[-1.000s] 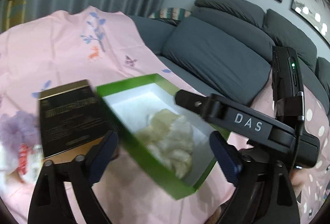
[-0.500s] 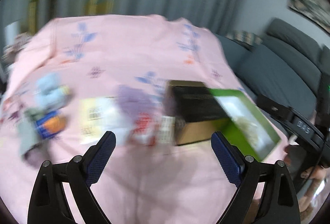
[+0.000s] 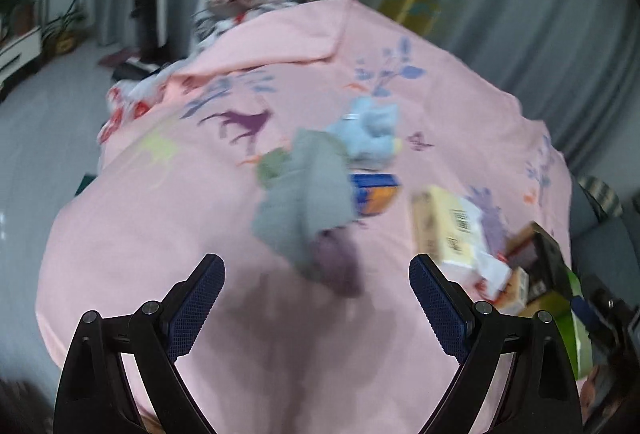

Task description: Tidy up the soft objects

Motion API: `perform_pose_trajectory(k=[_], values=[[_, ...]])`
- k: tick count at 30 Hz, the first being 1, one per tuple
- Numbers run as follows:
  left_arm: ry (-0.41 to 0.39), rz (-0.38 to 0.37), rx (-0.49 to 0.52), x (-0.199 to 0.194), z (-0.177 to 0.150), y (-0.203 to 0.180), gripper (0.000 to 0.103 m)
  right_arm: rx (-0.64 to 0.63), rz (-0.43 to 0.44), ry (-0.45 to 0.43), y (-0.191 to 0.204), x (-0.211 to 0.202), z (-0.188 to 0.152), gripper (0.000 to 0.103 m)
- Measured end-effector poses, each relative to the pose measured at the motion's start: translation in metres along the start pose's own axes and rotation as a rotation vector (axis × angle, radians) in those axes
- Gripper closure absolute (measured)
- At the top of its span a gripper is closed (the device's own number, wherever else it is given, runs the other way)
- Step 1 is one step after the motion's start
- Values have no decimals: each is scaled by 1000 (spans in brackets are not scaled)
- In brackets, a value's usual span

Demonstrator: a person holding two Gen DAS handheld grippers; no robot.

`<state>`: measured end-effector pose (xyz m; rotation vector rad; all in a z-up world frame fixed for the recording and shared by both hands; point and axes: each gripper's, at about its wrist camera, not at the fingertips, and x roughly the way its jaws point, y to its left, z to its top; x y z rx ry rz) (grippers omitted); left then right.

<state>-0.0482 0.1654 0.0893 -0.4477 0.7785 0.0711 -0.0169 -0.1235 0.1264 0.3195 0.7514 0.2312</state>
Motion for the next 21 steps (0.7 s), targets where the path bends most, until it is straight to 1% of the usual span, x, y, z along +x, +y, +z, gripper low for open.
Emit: perform_pose_trajectory(k=[2, 4, 6, 8, 10, 12, 14, 15, 17, 18, 19, 20, 21], values=[[-1, 34, -40, 5, 3, 13, 9, -10, 44, 57, 19, 20, -2, 15], [0, 40, -70, 5, 3, 24, 9, -34, 91, 119, 43, 46, -5, 22], [0, 65, -97, 8, 3, 33, 10, -71, 116, 180, 69, 77, -10, 28], [-3, 87, -113, 7, 4, 42, 10, -91, 136, 237, 90, 107, -15, 30], [-9, 91, -138, 5, 5, 52, 10, -103, 154, 286, 108, 136, -21, 30], [-8, 80, -172, 5, 7, 60, 10, -127, 153, 327, 123, 159, -27, 30], [2, 48, -200, 6, 8, 66, 10, -169, 144, 338, 139, 177, -31, 30], [8, 35, -211, 6, 8, 68, 10, -186, 131, 341, 145, 186, -34, 31], [12, 25, -215, 7, 10, 69, 10, -184, 111, 366, 149, 202, -38, 37], [12, 26, -212, 8, 10, 69, 10, -178, 113, 387, 149, 211, -40, 45], [12, 25, -205, 8, 10, 68, 10, -175, 110, 409, 149, 219, -42, 56], [13, 22, -202, 8, 10, 66, 10, -182, 89, 402, 148, 222, -43, 61], [14, 17, -199, 8, 10, 65, 10, -199, 63, 364, 147, 219, -43, 76]])
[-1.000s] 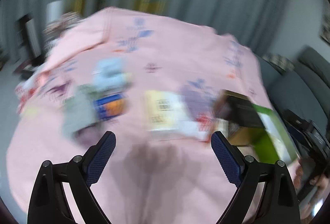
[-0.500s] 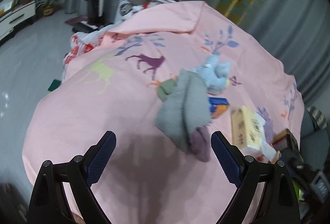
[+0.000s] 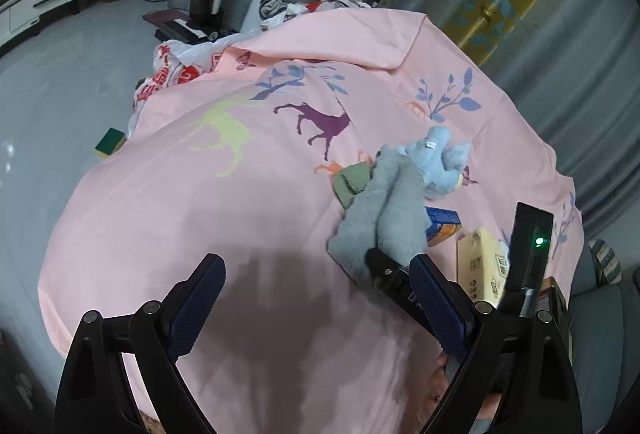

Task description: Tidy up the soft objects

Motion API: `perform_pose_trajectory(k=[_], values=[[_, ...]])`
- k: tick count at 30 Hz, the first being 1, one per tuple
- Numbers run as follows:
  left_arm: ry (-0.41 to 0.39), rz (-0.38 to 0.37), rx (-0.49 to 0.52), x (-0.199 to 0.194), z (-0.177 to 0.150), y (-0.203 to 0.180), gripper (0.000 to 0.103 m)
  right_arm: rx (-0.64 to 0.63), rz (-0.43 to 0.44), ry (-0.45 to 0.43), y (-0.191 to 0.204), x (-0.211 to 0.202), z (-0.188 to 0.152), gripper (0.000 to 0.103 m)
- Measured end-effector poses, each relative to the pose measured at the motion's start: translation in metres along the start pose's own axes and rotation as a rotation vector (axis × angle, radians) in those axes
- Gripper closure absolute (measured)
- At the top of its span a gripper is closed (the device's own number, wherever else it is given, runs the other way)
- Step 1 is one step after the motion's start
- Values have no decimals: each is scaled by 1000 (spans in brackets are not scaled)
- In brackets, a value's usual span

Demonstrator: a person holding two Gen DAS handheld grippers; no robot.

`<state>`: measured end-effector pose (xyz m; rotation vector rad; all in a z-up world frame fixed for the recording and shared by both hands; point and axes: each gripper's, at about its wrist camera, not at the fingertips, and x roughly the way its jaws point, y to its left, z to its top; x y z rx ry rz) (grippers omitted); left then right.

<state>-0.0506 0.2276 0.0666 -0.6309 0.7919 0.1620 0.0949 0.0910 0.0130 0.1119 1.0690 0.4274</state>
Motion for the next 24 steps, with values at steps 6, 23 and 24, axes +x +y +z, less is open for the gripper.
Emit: perform_pose_trajectory(k=[6, 23, 24], values=[[-2, -27, 25, -2, -2, -9, 10, 38, 31, -46, -25, -42, -12, 91], [125, -192, 260, 9, -52, -94, 10, -62, -267, -17, -124, -176, -100, 87], [137, -201, 277, 11, -57, -100, 10, -76, -290, -10, -127, -172, -104, 87]])
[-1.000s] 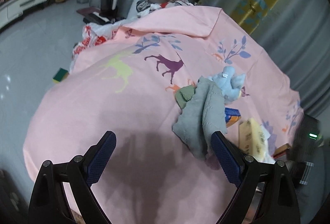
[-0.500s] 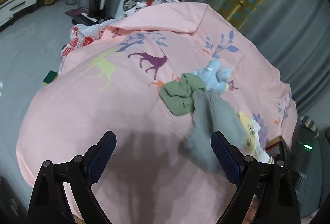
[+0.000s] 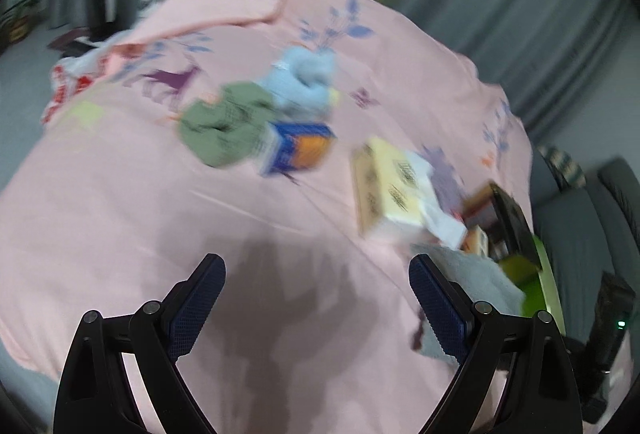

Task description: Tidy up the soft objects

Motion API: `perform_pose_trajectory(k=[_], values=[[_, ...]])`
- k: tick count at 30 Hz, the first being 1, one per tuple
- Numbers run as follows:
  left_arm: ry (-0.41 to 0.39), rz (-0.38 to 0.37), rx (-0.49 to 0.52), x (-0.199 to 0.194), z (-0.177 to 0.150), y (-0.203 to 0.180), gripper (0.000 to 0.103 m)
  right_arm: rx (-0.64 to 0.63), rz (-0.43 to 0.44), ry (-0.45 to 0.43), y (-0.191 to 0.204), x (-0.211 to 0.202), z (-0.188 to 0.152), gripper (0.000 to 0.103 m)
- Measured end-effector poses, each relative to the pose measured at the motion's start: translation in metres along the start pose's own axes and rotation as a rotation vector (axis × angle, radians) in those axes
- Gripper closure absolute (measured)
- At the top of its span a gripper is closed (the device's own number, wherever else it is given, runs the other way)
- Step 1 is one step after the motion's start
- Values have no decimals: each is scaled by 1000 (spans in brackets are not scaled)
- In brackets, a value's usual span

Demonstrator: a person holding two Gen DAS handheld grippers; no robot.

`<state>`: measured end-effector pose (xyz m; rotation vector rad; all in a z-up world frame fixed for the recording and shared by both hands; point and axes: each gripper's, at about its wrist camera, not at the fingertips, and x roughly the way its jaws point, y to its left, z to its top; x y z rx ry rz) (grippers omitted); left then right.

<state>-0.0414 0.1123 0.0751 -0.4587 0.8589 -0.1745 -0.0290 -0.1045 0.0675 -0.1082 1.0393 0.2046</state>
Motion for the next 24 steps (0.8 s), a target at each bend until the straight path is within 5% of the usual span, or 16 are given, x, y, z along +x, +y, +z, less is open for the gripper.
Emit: perform_pose_trajectory(k=[3, 6, 15, 24], values=[[44, -45, 57, 15, -10, -23, 10, -30, 5, 22, 1, 16, -9, 77], [110, -96, 96, 29, -21, -42, 10, 45, 45, 31, -13, 24, -17, 33], [219, -172, 174, 53, -50, -79, 13, 392, 243, -57, -87, -11, -36, 26], [312, -178, 271, 80, -82, -111, 31, 517, 342, 59, -82, 24, -43, 30]])
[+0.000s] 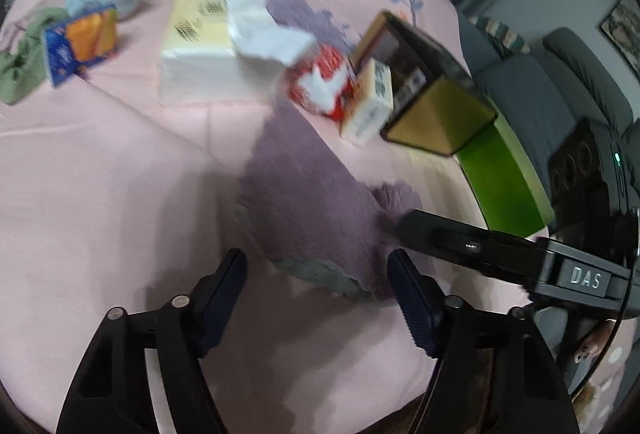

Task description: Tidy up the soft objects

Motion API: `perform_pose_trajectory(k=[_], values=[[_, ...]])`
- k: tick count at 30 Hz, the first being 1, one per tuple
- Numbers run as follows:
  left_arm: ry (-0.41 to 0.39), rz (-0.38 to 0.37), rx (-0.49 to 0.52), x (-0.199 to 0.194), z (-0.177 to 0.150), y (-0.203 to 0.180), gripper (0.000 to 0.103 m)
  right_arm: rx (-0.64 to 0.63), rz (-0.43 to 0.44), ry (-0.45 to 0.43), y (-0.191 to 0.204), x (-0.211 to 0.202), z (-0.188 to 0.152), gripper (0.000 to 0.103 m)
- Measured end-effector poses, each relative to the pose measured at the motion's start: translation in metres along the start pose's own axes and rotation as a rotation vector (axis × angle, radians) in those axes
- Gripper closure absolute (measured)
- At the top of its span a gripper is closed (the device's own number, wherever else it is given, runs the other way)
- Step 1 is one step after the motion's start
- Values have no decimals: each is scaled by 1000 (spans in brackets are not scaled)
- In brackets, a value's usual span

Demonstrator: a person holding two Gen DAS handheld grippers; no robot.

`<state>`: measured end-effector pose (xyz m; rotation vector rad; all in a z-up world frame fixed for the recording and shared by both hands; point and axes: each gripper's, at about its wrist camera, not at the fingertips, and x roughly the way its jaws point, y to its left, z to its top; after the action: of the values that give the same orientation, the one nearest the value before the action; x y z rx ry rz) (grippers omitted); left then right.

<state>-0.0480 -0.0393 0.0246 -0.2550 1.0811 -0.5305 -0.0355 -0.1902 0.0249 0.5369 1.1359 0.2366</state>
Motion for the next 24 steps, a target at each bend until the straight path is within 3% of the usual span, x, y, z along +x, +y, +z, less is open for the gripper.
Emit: perform_pose_trajectory(k=[3, 6, 9, 12, 19, 24], values=[[-15, 38, 45, 4, -1, -8, 37, -7, 13, 2, 6, 9, 0, 38], [-8, 42, 71, 10, -1, -14, 50, -1, 83, 49, 11, 22, 2, 59], [-19, 53, 101, 12, -1, -21, 64, 4, 69, 36, 15, 28, 3, 64], [-29, 60, 130, 9, 2, -30, 70, 9, 75, 14, 14, 21, 7, 68], [-169, 60, 275, -20, 19, -84, 74, -10, 94, -167, 11, -44, 25, 75], [-284, 11, 372, -36, 45, -136, 75, -22, 72, -336, 3, -107, 48, 78]])
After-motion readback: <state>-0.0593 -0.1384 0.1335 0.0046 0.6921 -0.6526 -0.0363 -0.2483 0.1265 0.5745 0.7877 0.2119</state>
